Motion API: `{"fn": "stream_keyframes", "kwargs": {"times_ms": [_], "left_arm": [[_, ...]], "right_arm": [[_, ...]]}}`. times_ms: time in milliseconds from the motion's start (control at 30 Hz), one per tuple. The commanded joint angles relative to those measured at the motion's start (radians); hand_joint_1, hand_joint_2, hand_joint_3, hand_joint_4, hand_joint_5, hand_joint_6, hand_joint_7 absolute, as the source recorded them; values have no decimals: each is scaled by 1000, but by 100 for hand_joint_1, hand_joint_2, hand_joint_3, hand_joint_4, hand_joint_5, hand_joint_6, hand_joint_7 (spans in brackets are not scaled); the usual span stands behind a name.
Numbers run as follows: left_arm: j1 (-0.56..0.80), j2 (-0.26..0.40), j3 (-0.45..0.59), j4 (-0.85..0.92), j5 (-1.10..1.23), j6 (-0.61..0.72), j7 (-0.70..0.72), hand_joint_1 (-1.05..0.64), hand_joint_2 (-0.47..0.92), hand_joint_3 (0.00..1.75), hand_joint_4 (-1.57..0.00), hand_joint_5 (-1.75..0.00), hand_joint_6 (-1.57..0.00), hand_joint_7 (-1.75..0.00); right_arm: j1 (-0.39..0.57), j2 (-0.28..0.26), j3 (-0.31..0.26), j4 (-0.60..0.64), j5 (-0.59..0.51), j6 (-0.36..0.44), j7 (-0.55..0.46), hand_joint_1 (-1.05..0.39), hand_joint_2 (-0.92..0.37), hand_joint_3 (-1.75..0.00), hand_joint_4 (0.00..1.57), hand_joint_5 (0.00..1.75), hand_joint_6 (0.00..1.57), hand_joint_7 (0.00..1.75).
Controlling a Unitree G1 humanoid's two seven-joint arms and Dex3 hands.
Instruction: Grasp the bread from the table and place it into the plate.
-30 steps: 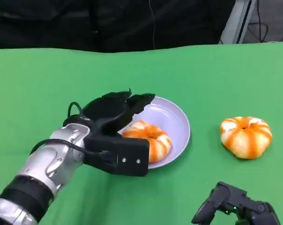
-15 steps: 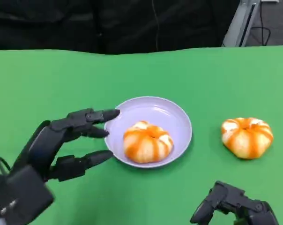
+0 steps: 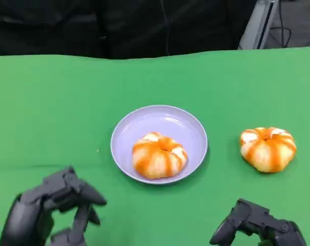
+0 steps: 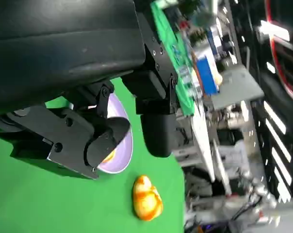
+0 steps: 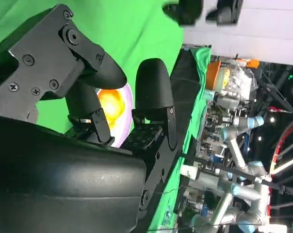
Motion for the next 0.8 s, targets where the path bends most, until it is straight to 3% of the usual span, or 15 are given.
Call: {"fn": "stream_keyframes", "kwargs": {"times_ms": [33,800], "left_arm": [[34,-18,7,16,-2,-82,-7,10,51,136,-82,-175,-67,-171],[-35,-6,18,80,-56,-52,-44,8,48,134,-83,-175,-70,-171]], "right_arm": [[2,-15,-18,-14,13,-2,3,-9,-33,-137,73,164,79,136],[-20,-4,-43,-3,33,0,18,-7,-33,-135,70,164,77,135]]}}
